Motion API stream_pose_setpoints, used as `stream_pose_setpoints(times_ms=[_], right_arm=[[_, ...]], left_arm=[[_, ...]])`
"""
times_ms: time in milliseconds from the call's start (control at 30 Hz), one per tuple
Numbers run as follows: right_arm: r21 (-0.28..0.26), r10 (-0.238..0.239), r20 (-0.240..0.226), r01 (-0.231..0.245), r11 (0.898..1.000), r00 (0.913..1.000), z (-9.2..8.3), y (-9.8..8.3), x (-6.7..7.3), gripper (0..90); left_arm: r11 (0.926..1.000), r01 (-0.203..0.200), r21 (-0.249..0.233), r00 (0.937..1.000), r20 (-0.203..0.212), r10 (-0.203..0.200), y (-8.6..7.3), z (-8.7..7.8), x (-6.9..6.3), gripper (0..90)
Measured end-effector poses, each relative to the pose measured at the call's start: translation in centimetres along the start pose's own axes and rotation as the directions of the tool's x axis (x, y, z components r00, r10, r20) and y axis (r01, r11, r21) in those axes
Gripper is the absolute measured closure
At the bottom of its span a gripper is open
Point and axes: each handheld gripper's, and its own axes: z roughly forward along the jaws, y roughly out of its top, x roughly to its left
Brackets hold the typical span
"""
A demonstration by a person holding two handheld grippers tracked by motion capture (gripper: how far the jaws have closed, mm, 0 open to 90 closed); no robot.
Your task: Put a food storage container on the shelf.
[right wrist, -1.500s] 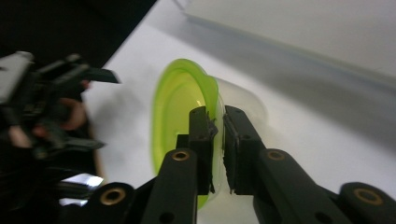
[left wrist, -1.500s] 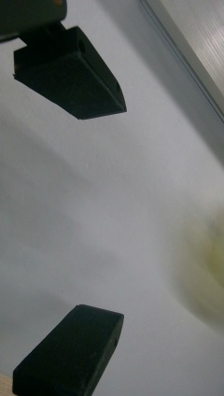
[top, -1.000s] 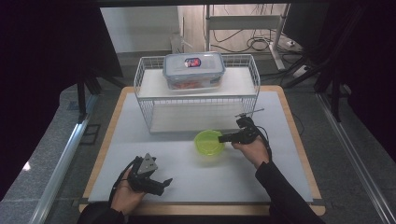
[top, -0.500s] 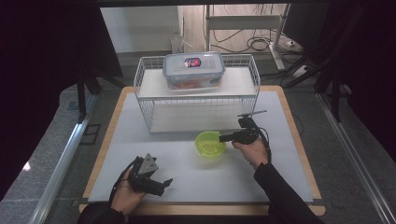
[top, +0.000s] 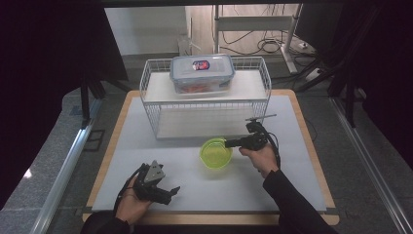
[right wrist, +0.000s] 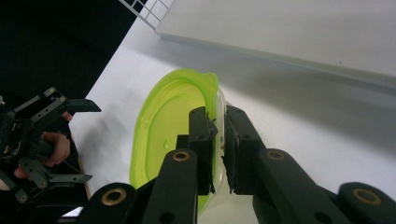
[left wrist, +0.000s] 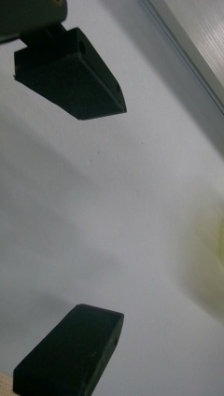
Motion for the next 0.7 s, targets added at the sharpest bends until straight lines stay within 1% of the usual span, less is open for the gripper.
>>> stream_pose_setpoints(times_ms=[133,200,233,267,300,367,400,433,467,500,567,600,633,667,700], right_arm=[[0.003,-0.016,0.007,0.016,1.0,0.9999,-0.1,0.1,0.0,82.8],[0.005,-0.033,0.035,0.033,0.999,0.9989,0.0,0.2,0.0,81.6],[0.005,-0.033,0.035,0.033,0.999,0.9989,0.0,0.2,0.0,81.6],[0.015,-0.062,0.074,0.061,0.998,0.9954,0.1,0.2,0.1,80.9],[0.016,-0.069,0.102,0.067,0.998,0.9925,0.3,0.2,0.0,79.7],[0.016,-0.06,0.113,0.058,0.998,0.9918,0.5,0.1,-0.2,76.2],[0.023,-0.062,0.127,0.059,0.998,0.99,0.7,0.1,-0.3,71.5],[0.023,-0.062,0.127,0.059,0.998,0.99,0.7,0.1,-0.3,71.5],[0.022,-0.039,0.111,0.037,0.999,0.9931,0.9,-0.1,-0.7,67.2],[0.018,-0.024,0.101,0.022,1.0,0.9946,1.0,-0.1,-0.9,67.2],[0.02,0.003,0.071,-0.004,1.0,0.9974,1.0,-0.1,-1.2,71.0],[0.021,0.012,0.055,-0.013,1.0,0.9984,1.0,-0.1,-1.3,75.0],[0.021,0.012,0.055,-0.013,1.0,0.9984,1.0,-0.1,-1.3,75.0],[0.02,0.032,0.03,-0.033,0.999,0.999,1.1,-0.1,-1.4,80.0],[0.02,0.039,0.013,-0.039,0.999,0.9992,1.1,-0.1,-1.4,80.5]], left_arm=[[1.0,0.0,0.002,1.0,0.001,0.0,0.0,0.0,0.0,3.6],[1.0,-0.002,0.003,1.0,-0.001,0.002,0.0,0.1,-0.1,3.6],[1.0,-0.002,0.003,1.0,-0.001,0.002,0.0,0.1,-0.1,3.7],[1.0,-0.003,0.003,1.0,-0.001,0.003,0.0,0.1,-0.1,3.6],[1.0,-0.003,0.004,1.0,-0.002,0.003,0.0,0.1,-0.1,3.6],[1.0,-0.003,0.004,1.0,-0.001,0.003,0.0,0.1,-0.1,3.6],[1.0,-0.003,0.004,1.0,-0.001,0.003,0.0,0.1,-0.1,3.6],[1.0,-0.003,0.004,1.0,-0.001,0.003,0.0,0.1,-0.1,3.6],[1.0,-0.004,0.004,1.0,-0.001,0.004,0.0,0.1,-0.1,3.7],[1.0,-0.004,0.004,1.0,-0.001,0.004,0.0,0.1,-0.1,3.6],[1.0,-0.005,0.004,1.0,-0.001,0.005,0.0,0.1,-0.1,3.6],[1.0,-0.006,0.005,1.0,0.0,0.006,0.0,0.1,-0.1,3.6],[1.0,-0.006,0.005,1.0,0.0,0.006,0.0,0.1,-0.1,3.7],[1.0,-0.007,0.005,1.0,-0.001,0.007,0.0,0.1,-0.1,3.6],[1.0,-0.007,0.005,1.0,-0.001,0.007,0.0,0.1,-0.1,3.6]])
